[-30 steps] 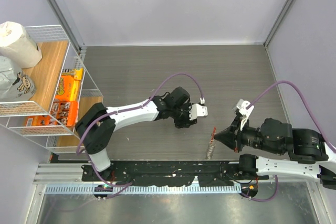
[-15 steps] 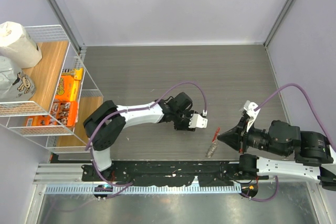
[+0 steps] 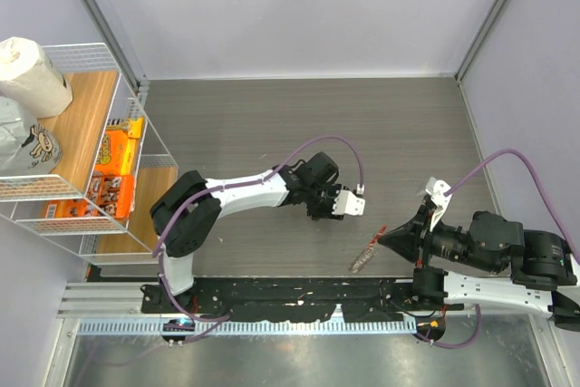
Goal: Put the keys on the keyring
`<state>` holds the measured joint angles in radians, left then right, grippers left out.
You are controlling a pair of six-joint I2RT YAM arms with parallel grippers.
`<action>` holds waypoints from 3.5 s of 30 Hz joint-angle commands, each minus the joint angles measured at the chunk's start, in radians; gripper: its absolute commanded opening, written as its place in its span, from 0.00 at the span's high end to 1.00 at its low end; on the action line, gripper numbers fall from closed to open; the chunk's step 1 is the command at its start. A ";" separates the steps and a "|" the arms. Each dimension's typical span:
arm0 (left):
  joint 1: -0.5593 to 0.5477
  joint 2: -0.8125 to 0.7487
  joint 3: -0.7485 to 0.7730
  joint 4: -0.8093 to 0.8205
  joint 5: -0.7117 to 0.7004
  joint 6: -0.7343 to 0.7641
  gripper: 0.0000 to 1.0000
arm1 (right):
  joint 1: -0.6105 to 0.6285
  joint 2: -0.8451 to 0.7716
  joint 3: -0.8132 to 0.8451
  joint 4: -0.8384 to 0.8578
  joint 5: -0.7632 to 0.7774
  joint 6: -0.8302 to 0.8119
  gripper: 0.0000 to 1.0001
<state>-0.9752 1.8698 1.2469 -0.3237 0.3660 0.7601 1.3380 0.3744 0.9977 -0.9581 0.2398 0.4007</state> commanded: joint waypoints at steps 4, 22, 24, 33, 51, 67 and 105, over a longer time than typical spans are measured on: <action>-0.003 0.058 0.129 -0.107 -0.018 0.030 0.58 | 0.004 -0.023 0.001 0.062 -0.004 -0.003 0.95; 0.021 0.092 0.155 -0.181 0.011 0.019 0.59 | 0.004 -0.017 0.005 0.068 -0.005 -0.005 0.94; 0.024 0.097 0.160 -0.179 0.016 0.016 0.59 | 0.004 -0.017 0.004 0.070 -0.004 -0.005 0.95; 0.035 0.138 0.229 -0.229 0.017 -0.015 0.59 | 0.004 -0.026 -0.001 0.071 0.000 -0.003 0.94; 0.036 0.177 0.241 -0.256 0.033 -0.012 0.76 | 0.004 -0.035 -0.007 0.067 -0.004 0.001 0.95; 0.036 -0.004 0.073 -0.033 -0.044 -0.100 1.00 | 0.004 -0.005 0.032 0.048 -0.002 -0.005 0.94; 0.056 -0.089 -0.035 0.181 0.118 -0.449 0.66 | 0.004 0.124 0.144 -0.016 0.026 0.055 0.91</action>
<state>-0.9405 1.6997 1.1179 -0.0917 0.3927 0.2920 1.3380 0.5148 1.1221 -0.9924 0.2466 0.4271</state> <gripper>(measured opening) 0.301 0.083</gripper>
